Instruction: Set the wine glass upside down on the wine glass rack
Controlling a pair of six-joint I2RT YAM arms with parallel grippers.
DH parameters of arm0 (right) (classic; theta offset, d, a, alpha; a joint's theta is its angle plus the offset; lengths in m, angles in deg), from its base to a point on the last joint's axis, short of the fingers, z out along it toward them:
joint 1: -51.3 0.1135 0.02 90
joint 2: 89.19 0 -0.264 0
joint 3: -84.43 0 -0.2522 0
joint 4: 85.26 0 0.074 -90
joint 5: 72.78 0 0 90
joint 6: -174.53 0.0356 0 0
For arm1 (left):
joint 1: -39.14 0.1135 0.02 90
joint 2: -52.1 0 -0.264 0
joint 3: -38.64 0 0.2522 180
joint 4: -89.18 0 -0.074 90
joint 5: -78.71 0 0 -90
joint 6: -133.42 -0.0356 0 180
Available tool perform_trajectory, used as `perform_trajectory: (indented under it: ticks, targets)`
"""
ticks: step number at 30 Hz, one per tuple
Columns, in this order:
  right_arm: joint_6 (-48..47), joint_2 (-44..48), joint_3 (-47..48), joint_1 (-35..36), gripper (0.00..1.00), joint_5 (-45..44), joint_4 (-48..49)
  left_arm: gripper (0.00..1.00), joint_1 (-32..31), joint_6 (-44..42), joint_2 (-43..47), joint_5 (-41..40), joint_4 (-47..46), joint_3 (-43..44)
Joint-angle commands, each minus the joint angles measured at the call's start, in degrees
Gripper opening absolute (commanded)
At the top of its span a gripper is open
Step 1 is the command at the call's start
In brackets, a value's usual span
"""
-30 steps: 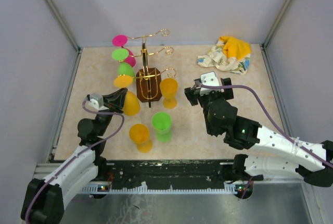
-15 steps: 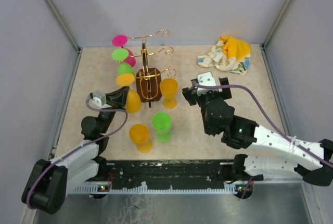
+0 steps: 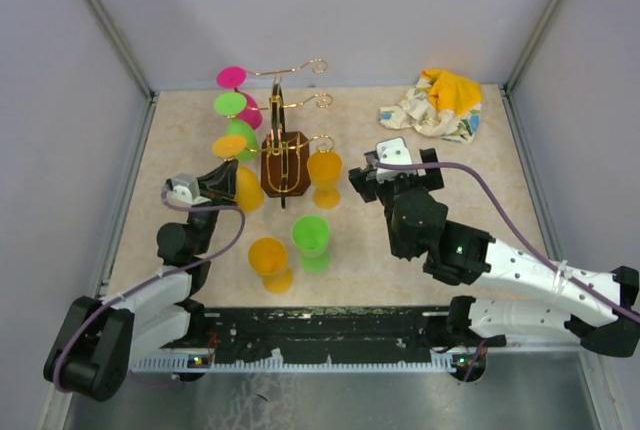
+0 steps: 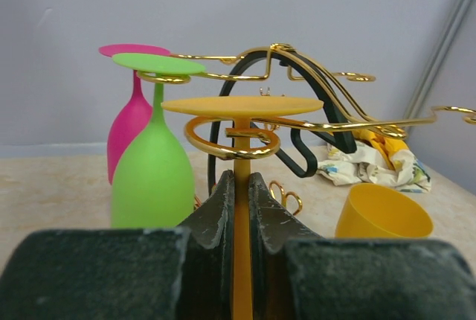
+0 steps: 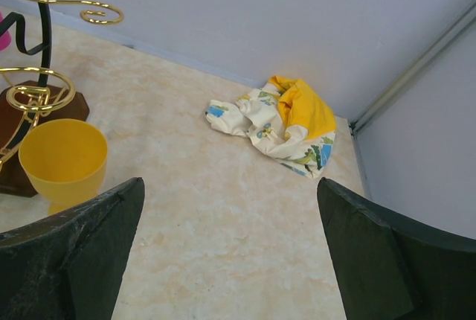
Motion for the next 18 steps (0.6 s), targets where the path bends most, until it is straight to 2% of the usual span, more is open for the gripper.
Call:
perform_trajectory:
  ticks: [1,8,14,18]
  targets:
    - [0.11,-0.31,0.87,-0.37,0.99,-0.47,0.91,0.00,0.24,-1.99,0.90,-3.80,-2.26,1.24]
    - [0.21,-1.41,1.36,-0.45,0.99,-0.41,0.40,0.00,0.24,-3.54,4.93,-7.80,-3.56,-2.36]
    - [0.90,-2.24,1.45,-0.83,0.99,0.09,0.07,0.00,0.32,-4.78,13.28,-8.26,4.03,-3.45]
    - [1.34,-2.82,1.74,-0.94,0.99,0.23,-0.18,0.00,0.28,-4.86,15.19,-5.31,6.46,-3.26]
